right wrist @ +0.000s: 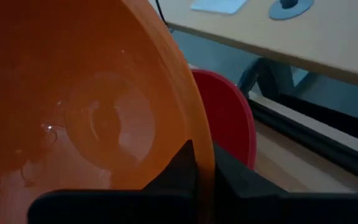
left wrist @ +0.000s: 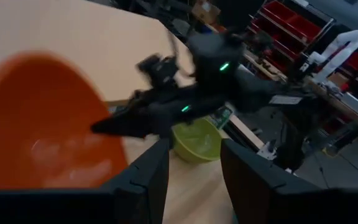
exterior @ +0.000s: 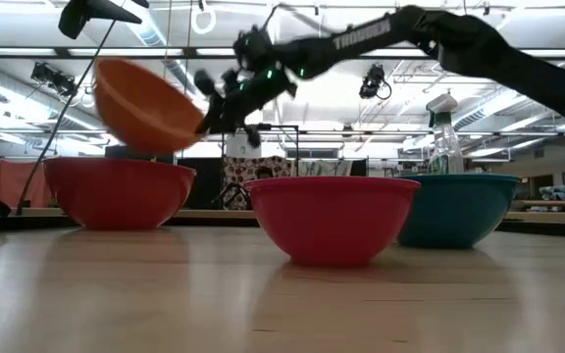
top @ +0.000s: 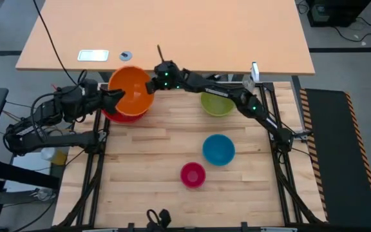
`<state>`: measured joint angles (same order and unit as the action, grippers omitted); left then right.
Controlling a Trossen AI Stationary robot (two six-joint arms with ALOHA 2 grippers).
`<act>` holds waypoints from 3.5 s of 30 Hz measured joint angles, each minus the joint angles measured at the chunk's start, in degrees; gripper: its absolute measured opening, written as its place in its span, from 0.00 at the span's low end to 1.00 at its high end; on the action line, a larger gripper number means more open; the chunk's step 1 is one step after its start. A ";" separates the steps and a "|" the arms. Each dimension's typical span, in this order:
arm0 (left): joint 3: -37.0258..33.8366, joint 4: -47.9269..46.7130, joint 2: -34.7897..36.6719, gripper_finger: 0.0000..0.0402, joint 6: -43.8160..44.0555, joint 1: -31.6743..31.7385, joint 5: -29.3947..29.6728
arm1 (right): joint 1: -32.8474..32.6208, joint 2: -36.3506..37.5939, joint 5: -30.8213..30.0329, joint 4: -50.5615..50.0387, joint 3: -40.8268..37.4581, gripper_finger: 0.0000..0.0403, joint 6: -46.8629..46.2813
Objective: Nest bowls inside each other
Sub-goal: Stack the orange bowl on top of the red bowl, then stack the green bowl on top of the orange bowl
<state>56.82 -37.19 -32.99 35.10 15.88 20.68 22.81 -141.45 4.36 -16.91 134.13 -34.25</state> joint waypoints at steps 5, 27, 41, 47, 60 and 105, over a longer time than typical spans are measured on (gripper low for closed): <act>0.00 -1.23 0.04 0.37 0.87 0.02 -3.99 | -0.09 -3.15 3.68 1.39 -0.28 0.19 -0.77; -1.90 -7.93 -3.04 0.37 -0.35 0.02 1.75 | -1.52 15.92 -7.32 -47.62 -0.23 0.61 16.42; -2.95 0.11 -13.64 0.37 -1.26 0.07 2.63 | -2.05 37.85 -13.35 -43.64 -42.21 0.55 21.59; -2.97 0.74 -14.25 0.37 -0.79 0.07 2.63 | -2.45 41.60 -11.94 -33.35 -58.26 0.55 25.09; -2.95 0.83 -14.12 0.37 0.10 0.07 2.15 | -2.67 42.03 -15.26 -26.28 -70.32 0.36 33.33; -1.88 2.01 7.04 0.37 -4.05 -0.11 2.09 | -14.31 -0.11 -0.91 1.55 -3.02 0.23 46.68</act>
<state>54.94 -35.17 -25.96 31.05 15.77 22.77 8.50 -141.56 3.46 -15.37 131.11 12.43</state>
